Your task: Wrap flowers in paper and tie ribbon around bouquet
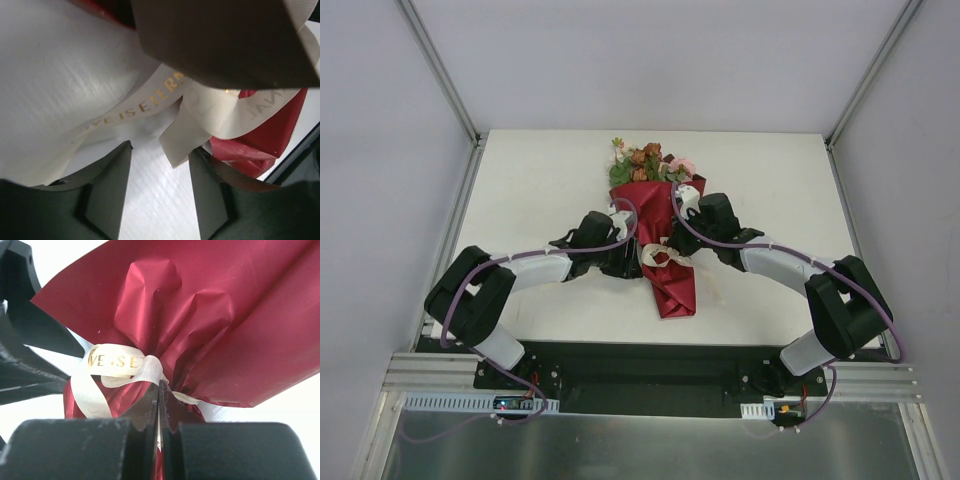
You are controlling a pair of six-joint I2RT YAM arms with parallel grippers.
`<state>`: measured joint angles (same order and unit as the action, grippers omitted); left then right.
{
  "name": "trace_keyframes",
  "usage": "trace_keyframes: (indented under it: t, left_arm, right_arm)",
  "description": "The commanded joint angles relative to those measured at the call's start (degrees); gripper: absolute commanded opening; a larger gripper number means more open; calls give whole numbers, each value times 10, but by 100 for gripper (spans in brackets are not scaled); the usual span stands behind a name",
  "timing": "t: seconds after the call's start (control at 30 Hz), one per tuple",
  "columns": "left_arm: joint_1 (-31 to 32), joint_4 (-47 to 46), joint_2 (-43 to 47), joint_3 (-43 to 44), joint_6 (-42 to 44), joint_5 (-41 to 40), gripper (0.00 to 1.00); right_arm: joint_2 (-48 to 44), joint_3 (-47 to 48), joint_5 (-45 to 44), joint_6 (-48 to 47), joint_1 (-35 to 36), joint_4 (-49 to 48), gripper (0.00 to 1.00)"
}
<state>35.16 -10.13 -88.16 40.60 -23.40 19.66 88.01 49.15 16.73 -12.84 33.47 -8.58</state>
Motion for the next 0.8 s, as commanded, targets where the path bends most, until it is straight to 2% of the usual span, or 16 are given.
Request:
trace_keyframes:
  t: [0.0, 0.13, 0.17, 0.2, 0.33, 0.63, 0.77]
  left_arm:
    - [-4, -42, -30, 38, 5, 55, 42]
    - [-4, -37, -19, 31, 2, 78, 17]
    - [-4, -33, -14, 23, 0, 79, 2]
    - [-4, -28, -1, 19, -2, 84, 0]
    - [-4, -9, 19, 8, -25, 120, 0]
    - [8, 39, 65, -1, -96, 150, 0]
    - [23, 49, 62, 13, -137, 191, 0]
  right_arm:
    - [-24, 2, -9, 16, 0, -18, 0]
    - [-25, 12, -49, 47, -3, -16, 0]
    - [-24, 17, -57, 53, -3, -17, 0]
    - [-24, 19, -66, 62, -4, -16, 0]
    - [-10, 41, -124, 113, -6, -16, 0]
    - [39, 96, -153, 194, -24, -10, 0]
    - [63, 107, -144, 220, -33, -9, 0]
